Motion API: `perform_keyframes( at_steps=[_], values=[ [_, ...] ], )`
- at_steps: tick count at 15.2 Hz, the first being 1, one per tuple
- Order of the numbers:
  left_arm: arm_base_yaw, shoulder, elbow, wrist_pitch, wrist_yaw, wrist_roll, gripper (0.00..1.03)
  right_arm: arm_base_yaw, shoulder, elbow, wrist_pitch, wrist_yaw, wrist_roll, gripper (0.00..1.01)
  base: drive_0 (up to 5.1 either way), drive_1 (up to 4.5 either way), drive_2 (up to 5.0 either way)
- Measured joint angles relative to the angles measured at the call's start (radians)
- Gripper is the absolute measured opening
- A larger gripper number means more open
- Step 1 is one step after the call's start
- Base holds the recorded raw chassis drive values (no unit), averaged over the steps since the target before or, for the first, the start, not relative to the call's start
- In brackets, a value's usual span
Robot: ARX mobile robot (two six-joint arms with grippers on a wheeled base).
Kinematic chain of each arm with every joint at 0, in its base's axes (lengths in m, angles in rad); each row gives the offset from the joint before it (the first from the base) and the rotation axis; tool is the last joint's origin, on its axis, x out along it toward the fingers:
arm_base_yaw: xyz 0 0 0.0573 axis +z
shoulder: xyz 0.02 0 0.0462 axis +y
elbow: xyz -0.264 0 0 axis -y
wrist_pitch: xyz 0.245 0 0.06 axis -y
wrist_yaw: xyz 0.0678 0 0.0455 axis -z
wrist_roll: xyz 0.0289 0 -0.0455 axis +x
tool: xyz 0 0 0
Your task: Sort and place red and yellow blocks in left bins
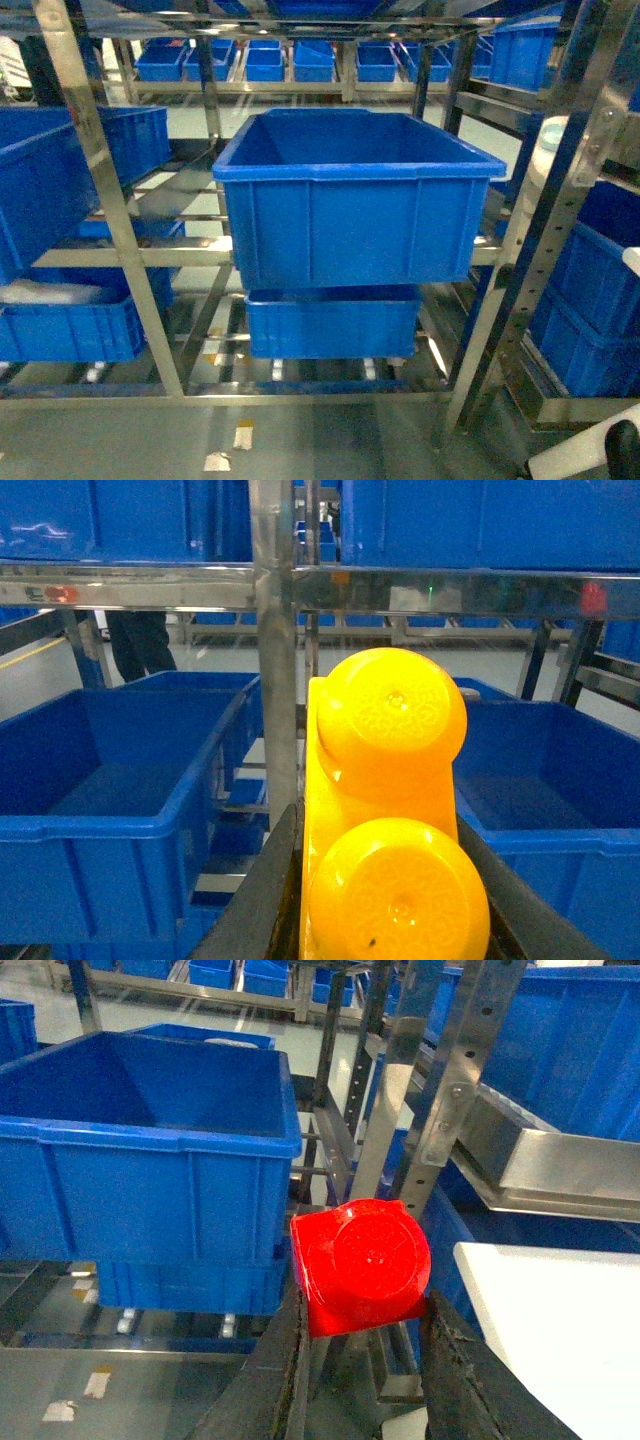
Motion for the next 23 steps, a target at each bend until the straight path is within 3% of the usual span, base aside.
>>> perform_keyframes(
  at_steps=[23],
  values=[
    [-0.002, 0.005, -0.002, 0.000, 0.001, 0.000, 0.27, 0.005, 0.001, 0.001, -0.005, -0.001, 0.000, 0.24, -5.2, 2.29, 2.3]
  ],
)
